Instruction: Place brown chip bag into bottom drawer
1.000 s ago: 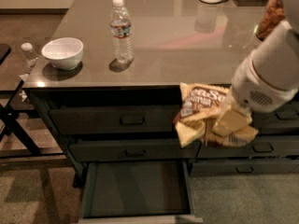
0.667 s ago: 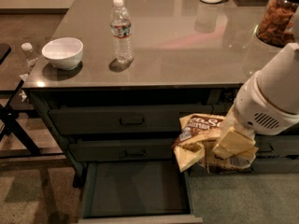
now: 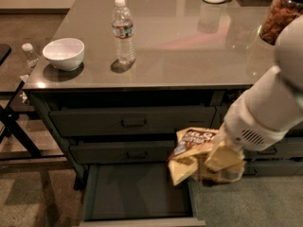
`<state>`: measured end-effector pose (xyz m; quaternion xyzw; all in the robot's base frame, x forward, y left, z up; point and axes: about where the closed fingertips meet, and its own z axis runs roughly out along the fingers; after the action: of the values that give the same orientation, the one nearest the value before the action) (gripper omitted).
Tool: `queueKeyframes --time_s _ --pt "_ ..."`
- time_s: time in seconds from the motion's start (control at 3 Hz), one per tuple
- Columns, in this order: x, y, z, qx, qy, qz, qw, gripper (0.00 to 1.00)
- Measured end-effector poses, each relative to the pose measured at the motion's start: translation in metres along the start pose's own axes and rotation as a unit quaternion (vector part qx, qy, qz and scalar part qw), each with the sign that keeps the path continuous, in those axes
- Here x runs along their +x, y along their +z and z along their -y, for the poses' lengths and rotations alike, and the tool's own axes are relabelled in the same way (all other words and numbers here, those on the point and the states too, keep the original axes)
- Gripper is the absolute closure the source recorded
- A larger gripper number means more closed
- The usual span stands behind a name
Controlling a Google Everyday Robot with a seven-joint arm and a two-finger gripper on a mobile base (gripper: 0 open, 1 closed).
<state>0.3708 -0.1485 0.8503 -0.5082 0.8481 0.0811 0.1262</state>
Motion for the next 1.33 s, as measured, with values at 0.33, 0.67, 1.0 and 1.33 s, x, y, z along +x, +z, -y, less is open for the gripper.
queueKeyframes --time_s 0.33,0.67,1.0,1.33 --pt "-0.004 0.058 -0.016 -0.044 0.008 0.008 0.9990 1.00" --pt "-0.008 0.107 -0.024 -0.075 0.025 0.020 0.9967 1.00" --pt "-0.008 0.107 -0.024 -0.075 0.025 0.021 0.9967 1.00" --pt "-0.008 0.139 -0.022 -0.083 0.035 0.034 0.9953 1.00"
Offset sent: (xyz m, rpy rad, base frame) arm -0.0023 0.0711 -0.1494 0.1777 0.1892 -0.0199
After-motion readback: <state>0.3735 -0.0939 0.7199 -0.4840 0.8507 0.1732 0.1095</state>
